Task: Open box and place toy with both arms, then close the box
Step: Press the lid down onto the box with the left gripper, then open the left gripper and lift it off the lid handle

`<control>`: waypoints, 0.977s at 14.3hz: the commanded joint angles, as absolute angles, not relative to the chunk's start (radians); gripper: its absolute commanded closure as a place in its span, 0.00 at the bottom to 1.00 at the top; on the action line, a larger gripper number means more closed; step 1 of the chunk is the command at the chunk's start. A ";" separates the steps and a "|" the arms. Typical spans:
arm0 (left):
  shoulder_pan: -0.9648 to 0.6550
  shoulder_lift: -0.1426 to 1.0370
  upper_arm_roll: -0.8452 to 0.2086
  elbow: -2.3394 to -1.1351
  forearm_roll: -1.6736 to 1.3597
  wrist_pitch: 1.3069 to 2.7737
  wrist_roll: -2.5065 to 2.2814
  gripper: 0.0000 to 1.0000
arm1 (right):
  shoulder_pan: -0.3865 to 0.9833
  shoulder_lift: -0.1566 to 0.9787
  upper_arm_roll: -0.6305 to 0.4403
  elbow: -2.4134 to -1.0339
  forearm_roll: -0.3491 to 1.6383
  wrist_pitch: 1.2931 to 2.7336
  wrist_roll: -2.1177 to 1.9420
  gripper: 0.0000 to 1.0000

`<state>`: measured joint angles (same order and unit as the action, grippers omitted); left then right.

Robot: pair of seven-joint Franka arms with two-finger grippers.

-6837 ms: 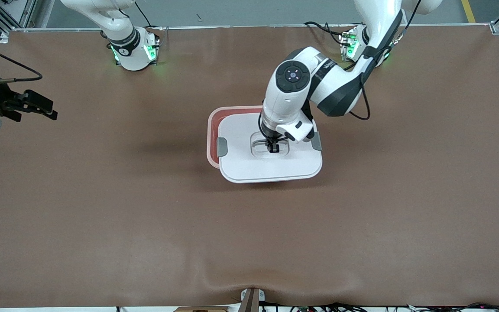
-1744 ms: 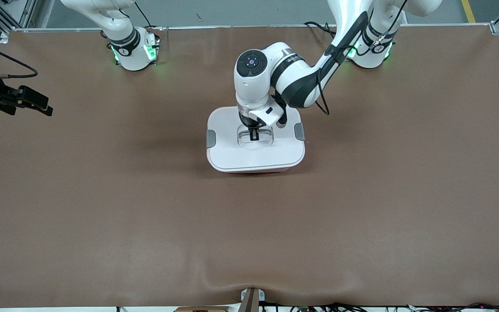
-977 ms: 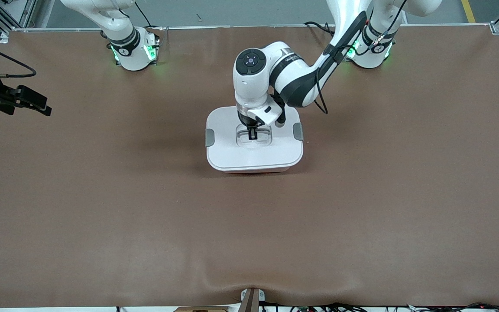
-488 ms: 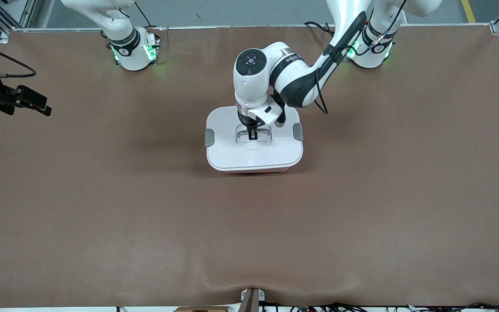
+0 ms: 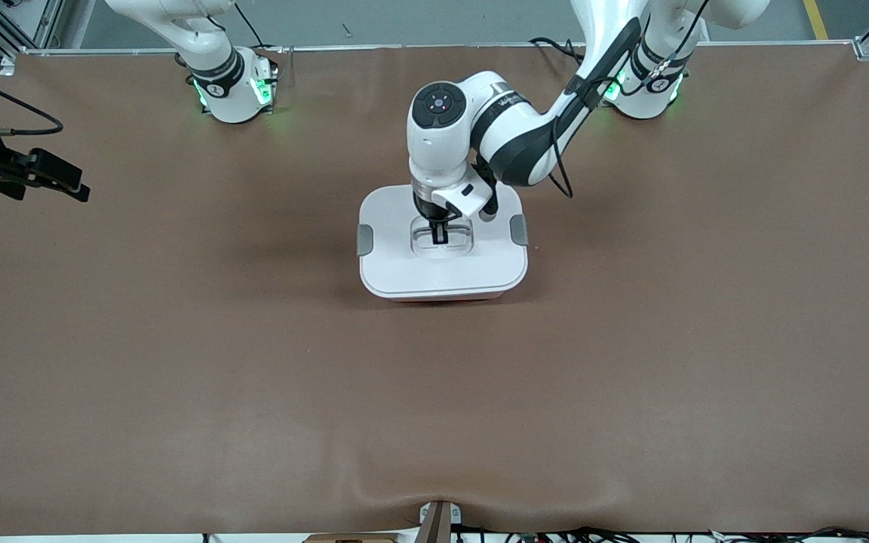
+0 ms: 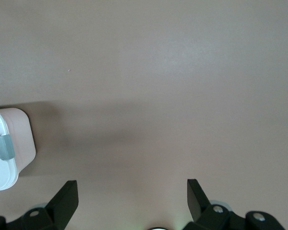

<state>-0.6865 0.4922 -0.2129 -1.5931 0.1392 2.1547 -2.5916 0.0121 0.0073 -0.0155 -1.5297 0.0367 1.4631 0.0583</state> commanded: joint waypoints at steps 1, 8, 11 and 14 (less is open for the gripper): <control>-0.683 0.445 -0.209 -1.574 0.150 2.119 -2.605 0.07 | 0.014 0.005 -0.015 -1.520 0.026 1.451 0.054 0.00; -0.617 0.396 -0.204 -1.482 0.166 1.990 -2.375 0.00 | 0.014 0.005 -0.015 -1.520 0.026 1.450 0.054 0.00; -0.543 0.358 -0.207 -1.482 0.152 1.988 -2.266 0.00 | 0.015 0.005 -0.014 -1.520 0.026 1.451 0.054 0.00; -0.491 0.334 -0.207 -1.482 0.150 1.987 -2.128 0.00 | 0.015 0.005 -0.014 -1.520 0.026 1.450 0.054 0.00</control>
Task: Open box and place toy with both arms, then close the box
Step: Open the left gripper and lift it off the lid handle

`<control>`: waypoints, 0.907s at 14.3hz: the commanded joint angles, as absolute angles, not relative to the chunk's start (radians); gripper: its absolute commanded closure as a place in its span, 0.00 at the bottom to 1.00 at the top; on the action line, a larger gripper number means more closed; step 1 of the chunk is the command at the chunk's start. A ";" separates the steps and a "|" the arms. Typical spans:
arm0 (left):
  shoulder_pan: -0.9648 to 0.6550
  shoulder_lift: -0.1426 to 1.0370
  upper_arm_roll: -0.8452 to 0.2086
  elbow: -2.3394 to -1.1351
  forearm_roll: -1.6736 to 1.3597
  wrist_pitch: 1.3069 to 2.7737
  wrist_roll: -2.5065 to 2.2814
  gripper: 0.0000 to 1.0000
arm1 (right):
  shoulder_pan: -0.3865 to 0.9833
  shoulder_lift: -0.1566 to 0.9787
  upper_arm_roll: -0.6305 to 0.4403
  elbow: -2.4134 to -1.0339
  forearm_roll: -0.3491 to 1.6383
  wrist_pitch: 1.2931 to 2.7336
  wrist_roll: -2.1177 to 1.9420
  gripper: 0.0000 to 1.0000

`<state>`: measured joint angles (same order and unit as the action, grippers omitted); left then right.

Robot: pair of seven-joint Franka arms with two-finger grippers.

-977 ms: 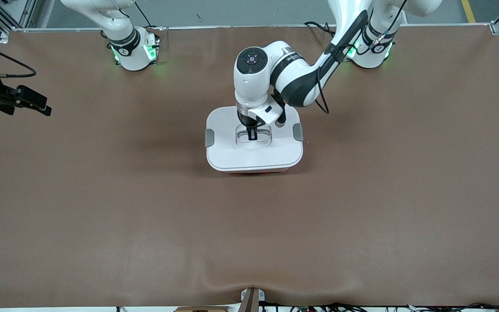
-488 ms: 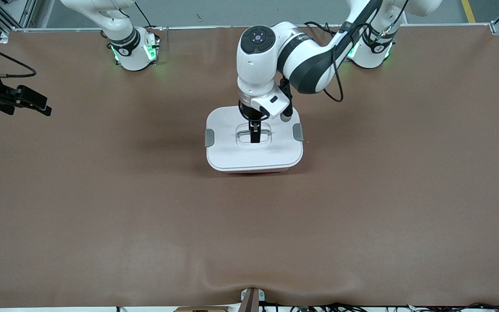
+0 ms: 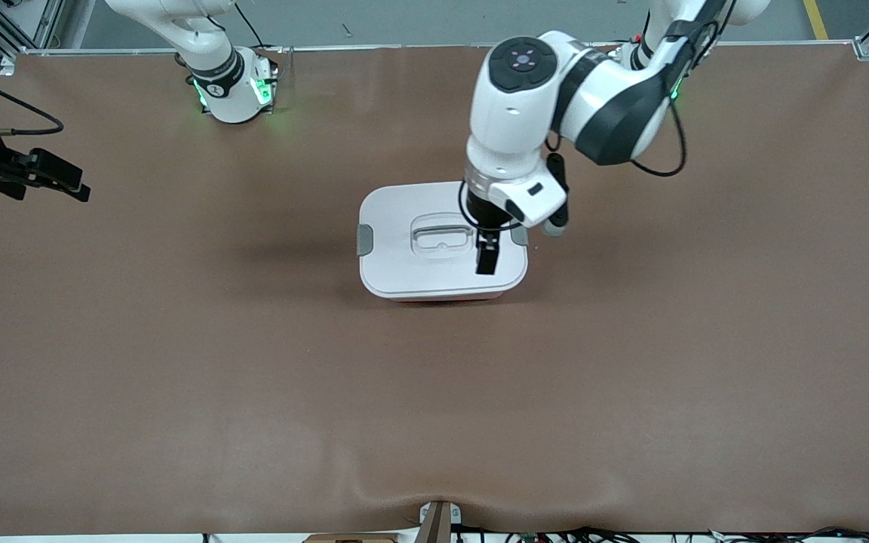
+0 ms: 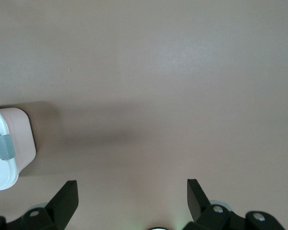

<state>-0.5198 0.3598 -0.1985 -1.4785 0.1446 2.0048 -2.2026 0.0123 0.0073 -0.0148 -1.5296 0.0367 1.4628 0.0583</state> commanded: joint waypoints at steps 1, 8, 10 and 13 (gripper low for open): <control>-0.474 0.330 -0.207 -1.483 0.149 1.976 -2.093 0.00 | 0.015 0.005 -0.014 -1.520 0.026 1.450 0.054 0.00; -0.391 0.316 -0.210 -1.482 0.149 1.908 -1.864 0.00 | 0.015 0.005 -0.014 -1.520 0.026 1.451 0.054 0.00; -0.353 0.307 -0.212 -1.482 0.146 1.873 -1.760 0.00 | 0.015 0.006 -0.014 -1.520 0.026 1.451 0.054 0.00; -0.304 0.284 -0.213 -1.482 0.133 1.821 -1.636 0.00 | 0.015 0.006 -0.014 -1.520 0.026 1.451 0.054 0.00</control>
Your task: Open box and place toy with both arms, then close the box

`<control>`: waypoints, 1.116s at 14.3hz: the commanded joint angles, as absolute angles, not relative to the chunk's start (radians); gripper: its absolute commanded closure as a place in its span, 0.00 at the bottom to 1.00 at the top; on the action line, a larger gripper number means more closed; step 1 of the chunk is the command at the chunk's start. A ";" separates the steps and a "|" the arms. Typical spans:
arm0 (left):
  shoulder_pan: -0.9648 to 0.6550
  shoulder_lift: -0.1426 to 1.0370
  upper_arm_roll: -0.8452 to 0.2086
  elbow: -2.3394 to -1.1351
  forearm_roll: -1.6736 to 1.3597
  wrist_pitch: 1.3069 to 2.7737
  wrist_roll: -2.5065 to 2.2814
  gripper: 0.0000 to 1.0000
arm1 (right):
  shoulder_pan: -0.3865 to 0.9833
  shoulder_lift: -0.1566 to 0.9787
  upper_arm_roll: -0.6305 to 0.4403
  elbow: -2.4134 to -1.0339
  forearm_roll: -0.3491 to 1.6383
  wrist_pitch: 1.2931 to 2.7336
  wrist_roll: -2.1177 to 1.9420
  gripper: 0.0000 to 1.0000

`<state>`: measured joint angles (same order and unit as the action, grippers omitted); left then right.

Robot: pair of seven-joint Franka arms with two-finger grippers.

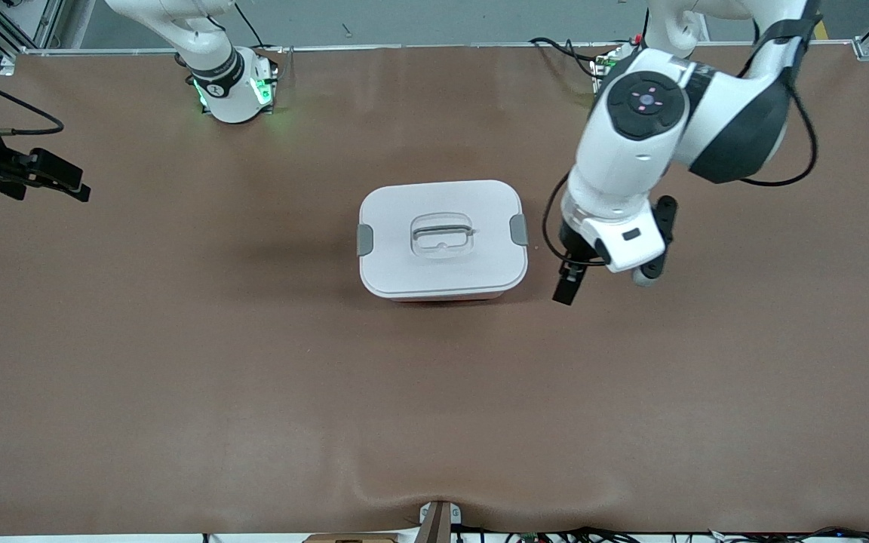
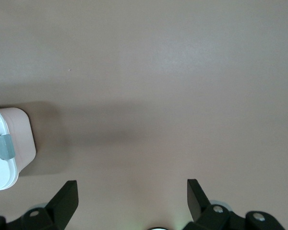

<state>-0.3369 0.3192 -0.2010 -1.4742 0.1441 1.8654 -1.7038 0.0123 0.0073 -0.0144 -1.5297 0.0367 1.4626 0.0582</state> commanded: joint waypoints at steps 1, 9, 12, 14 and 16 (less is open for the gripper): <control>-0.281 0.278 -0.215 -1.483 0.130 1.813 -1.590 0.00 | 0.015 0.006 -0.014 -1.520 0.026 1.451 0.054 0.00; -0.186 0.210 -0.172 -1.482 0.107 1.738 -1.199 0.00 | 0.017 0.006 -0.014 -1.520 0.026 1.451 0.054 0.00; -0.150 0.190 -0.166 -1.483 0.109 1.707 -1.005 0.00 | 0.017 0.006 -0.014 -1.520 0.026 1.451 0.054 0.00; -0.118 0.173 -0.164 -1.483 0.113 1.707 -0.912 0.00 | 0.015 0.006 -0.014 -1.520 0.026 1.451 0.054 0.00; -0.085 0.155 -0.166 -1.483 0.104 1.700 -0.782 0.00 | 0.017 0.006 -0.014 -1.520 0.026 1.451 0.054 0.00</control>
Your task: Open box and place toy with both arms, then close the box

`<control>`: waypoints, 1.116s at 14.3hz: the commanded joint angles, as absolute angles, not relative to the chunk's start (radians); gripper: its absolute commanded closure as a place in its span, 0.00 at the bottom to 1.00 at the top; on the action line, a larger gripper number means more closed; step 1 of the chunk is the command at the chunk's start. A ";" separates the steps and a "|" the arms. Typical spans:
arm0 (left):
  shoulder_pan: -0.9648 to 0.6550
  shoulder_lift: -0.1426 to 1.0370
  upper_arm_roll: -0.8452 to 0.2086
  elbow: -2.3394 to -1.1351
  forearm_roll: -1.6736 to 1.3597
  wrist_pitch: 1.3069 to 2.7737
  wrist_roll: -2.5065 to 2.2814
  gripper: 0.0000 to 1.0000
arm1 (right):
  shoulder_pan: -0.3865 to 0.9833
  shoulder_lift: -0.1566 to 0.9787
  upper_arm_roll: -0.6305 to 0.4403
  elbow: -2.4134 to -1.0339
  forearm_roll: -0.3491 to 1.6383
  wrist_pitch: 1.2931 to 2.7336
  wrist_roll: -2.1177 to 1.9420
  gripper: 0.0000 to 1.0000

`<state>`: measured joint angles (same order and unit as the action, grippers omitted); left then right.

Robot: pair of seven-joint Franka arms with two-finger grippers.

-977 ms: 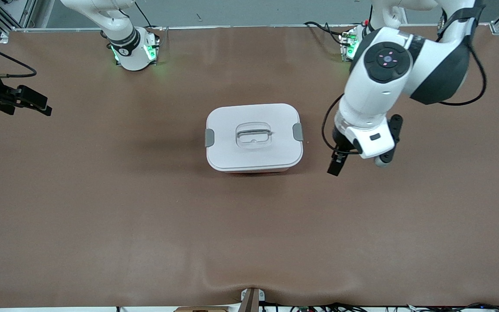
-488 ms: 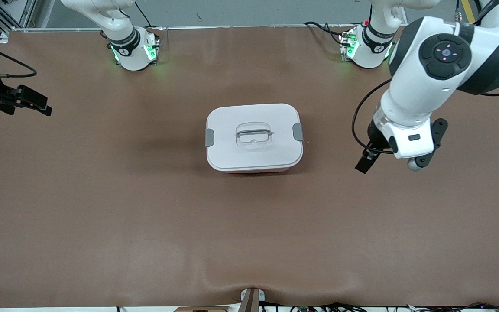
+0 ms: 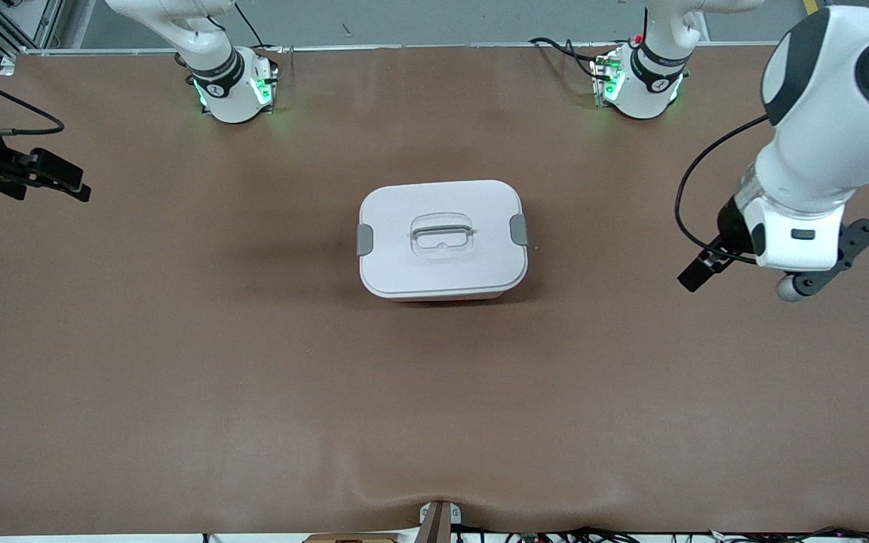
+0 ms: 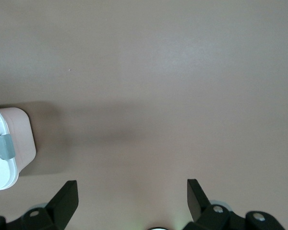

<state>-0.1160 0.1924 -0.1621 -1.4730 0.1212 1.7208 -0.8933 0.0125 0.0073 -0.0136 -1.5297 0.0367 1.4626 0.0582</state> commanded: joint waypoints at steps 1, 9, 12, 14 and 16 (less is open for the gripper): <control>-0.059 0.143 -0.169 -1.485 0.101 1.692 -0.690 0.00 | 0.017 0.006 -0.014 -1.520 0.026 1.451 0.054 0.00; -0.026 0.063 -0.144 -1.486 0.057 1.582 -0.439 0.00 | 0.017 0.006 -0.014 -1.520 0.026 1.451 0.054 0.00; -0.026 0.020 -0.054 -1.489 -0.052 1.507 -0.382 0.00 | 0.017 0.006 -0.014 -1.520 0.026 1.451 0.054 0.00; -0.026 -0.004 -0.043 -1.493 -0.054 1.483 -0.325 0.00 | 0.017 0.006 -0.014 -1.520 0.026 1.453 0.054 0.00; -0.026 -0.024 -0.040 -1.499 -0.051 1.462 -0.269 0.00 | 0.017 0.006 -0.014 -1.520 0.026 1.453 0.054 0.00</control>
<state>-0.0259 0.0139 -0.0377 -1.4733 -0.0354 1.4822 -0.3190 0.0125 0.0073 -0.0131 -1.5296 0.0367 1.4626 0.0582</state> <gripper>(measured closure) 0.000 0.000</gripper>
